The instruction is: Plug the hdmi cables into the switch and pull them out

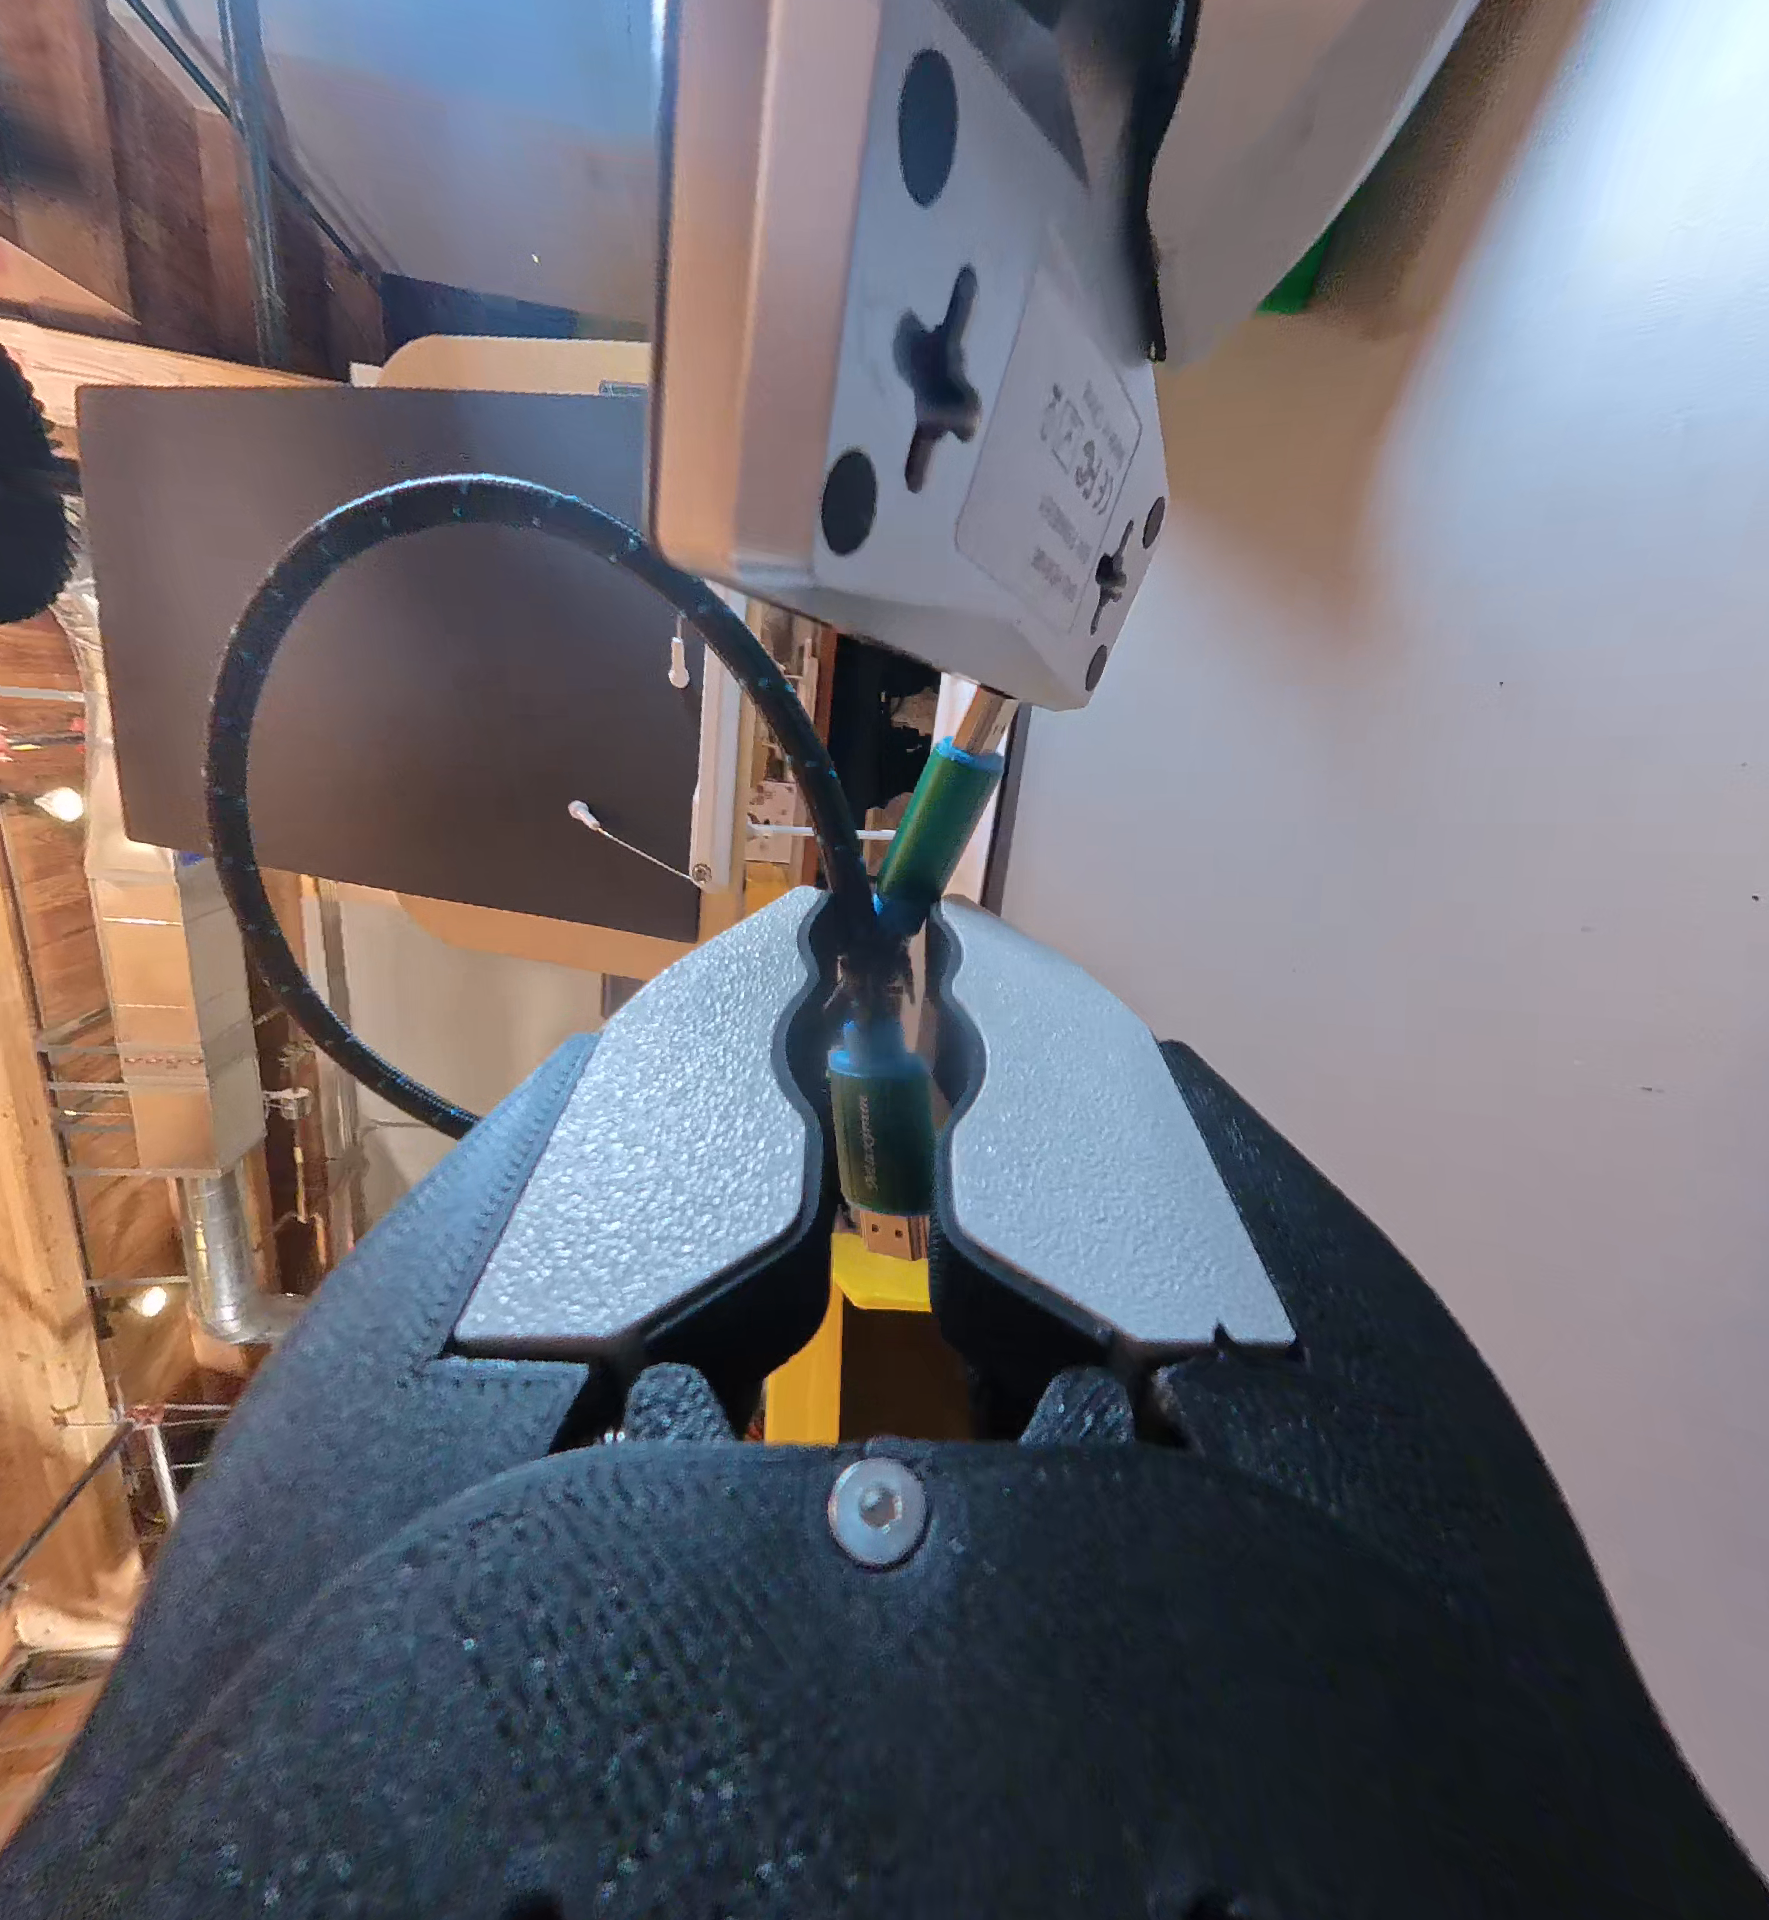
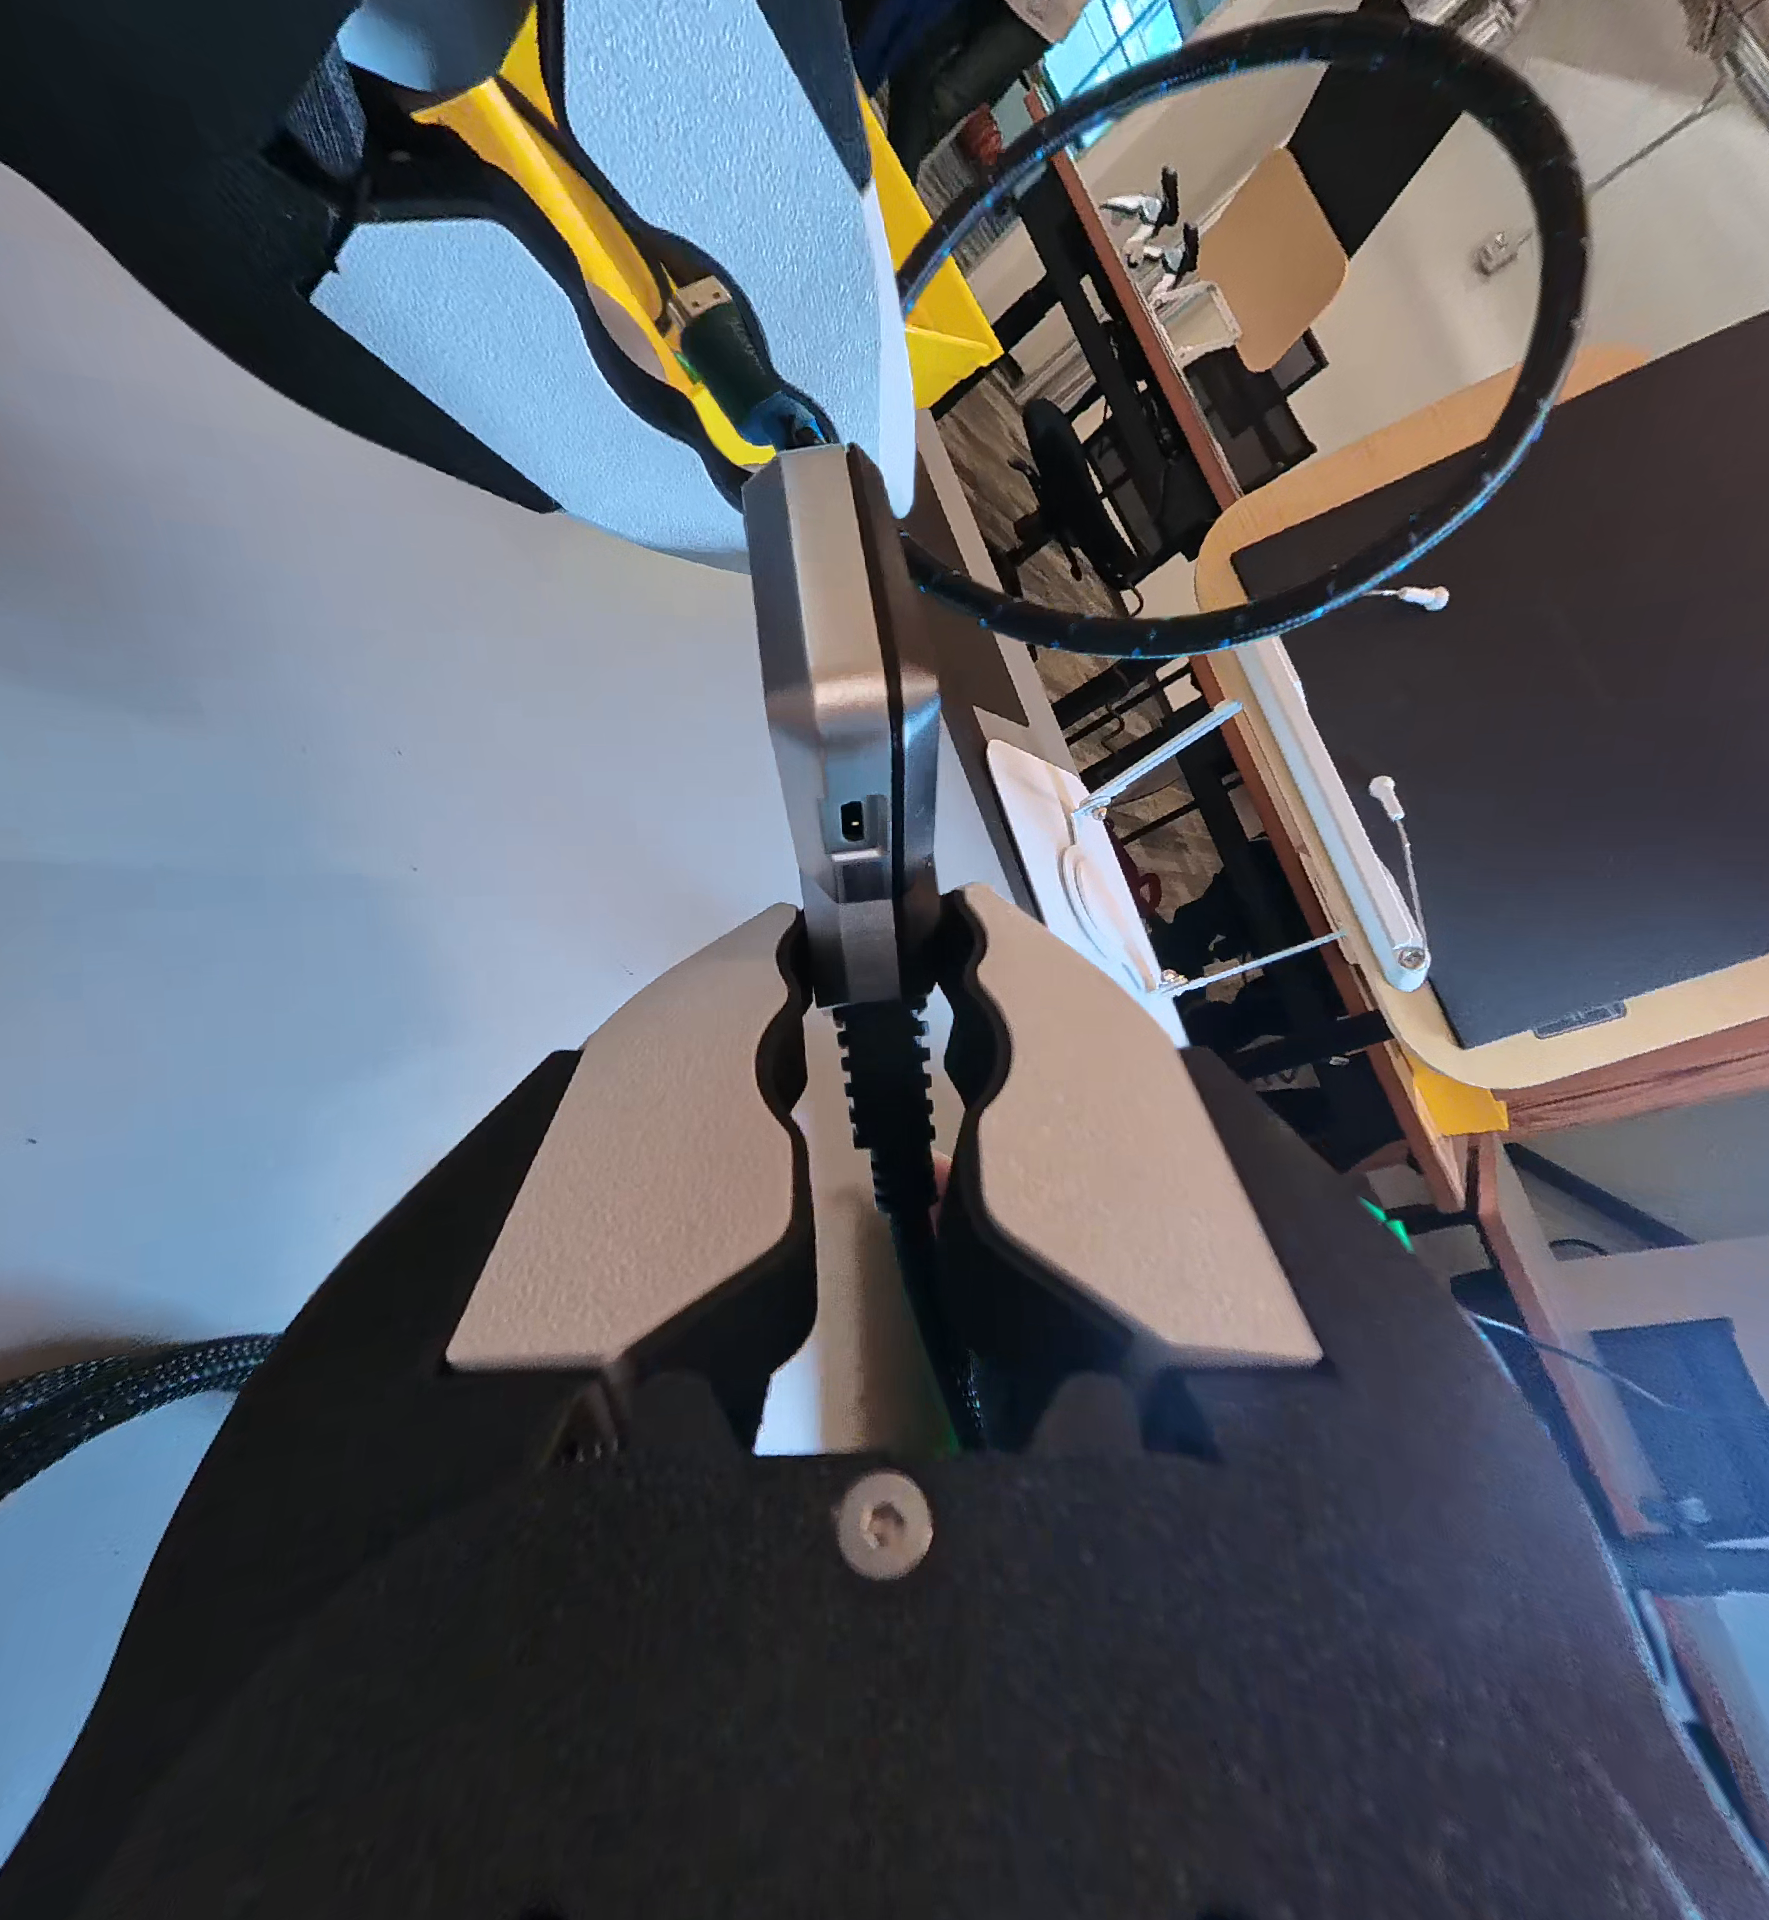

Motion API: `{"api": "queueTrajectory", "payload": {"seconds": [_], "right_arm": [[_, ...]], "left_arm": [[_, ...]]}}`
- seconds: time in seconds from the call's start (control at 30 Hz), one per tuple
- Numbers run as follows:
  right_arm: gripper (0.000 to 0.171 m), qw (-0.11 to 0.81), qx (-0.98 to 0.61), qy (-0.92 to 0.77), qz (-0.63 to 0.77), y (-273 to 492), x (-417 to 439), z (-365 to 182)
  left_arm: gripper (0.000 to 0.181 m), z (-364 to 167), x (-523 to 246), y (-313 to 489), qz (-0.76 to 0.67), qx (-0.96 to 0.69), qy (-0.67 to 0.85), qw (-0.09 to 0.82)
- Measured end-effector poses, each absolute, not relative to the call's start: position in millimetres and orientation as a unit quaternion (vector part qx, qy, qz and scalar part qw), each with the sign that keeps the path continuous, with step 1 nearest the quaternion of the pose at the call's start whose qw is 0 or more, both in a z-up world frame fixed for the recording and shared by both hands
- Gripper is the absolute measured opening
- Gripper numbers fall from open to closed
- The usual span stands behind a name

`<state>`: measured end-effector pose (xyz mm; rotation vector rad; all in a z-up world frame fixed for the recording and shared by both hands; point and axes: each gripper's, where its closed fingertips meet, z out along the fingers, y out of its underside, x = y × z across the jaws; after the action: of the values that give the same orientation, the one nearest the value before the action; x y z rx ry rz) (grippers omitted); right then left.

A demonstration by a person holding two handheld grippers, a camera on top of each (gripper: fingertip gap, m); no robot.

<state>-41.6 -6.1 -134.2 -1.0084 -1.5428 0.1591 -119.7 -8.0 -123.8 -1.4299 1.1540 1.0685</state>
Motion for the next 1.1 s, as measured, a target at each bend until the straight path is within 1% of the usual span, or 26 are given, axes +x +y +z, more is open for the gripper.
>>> {"api": "queueTrajectory", "payload": {"seconds": [0.23,0.37,0.57,0.63,0.73,0.93,1.03,1.1], "right_arm": [[0.023,0.599,-0.446,-0.662,0.068,-5.7,-45.0,-140.0],[0.023,0.608,-0.419,-0.67,0.075,-9.8,-43.8,-139.4],[0.023,0.61,-0.395,-0.684,0.058,-17.3,-49.0,-145.1],[0.023,0.614,-0.403,-0.675,0.066,-15.8,-48.3,-143.1],[0.023,0.614,-0.421,-0.666,0.054,-10.0,-48.5,-142.6],[0.023,0.595,-0.419,-0.679,0.1,-12.3,-42.9,-146.1],[0.023,0.583,-0.407,-0.7,0.065,-11.8,-44.0,-154.8],[0.023,0.577,-0.408,-0.704,0.073,-12.7,-42.9,-158.3]], "left_arm": [[0.016,-132.4,-122.9,-10.4,0.405,-0.637,0.463,0.465],[0.016,-136.0,-120.9,-15.3,0.346,-0.668,0.455,0.476],[0.015,-147.5,-127.4,-12.3,0.366,-0.673,0.465,0.444],[0.015,-144.3,-126.0,-15.1,0.357,-0.676,0.459,0.452],[0.015,-140.6,-126.2,-17.9,0.389,-0.667,0.459,0.439],[0.014,-145.1,-119.2,-20.9,0.38,-0.664,0.473,0.437],[0.014,-152.1,-115.6,-23.1,0.382,-0.662,0.489,0.42],[0.014,-157.0,-114.8,-24.7,0.38,-0.662,0.495,0.415]]}}
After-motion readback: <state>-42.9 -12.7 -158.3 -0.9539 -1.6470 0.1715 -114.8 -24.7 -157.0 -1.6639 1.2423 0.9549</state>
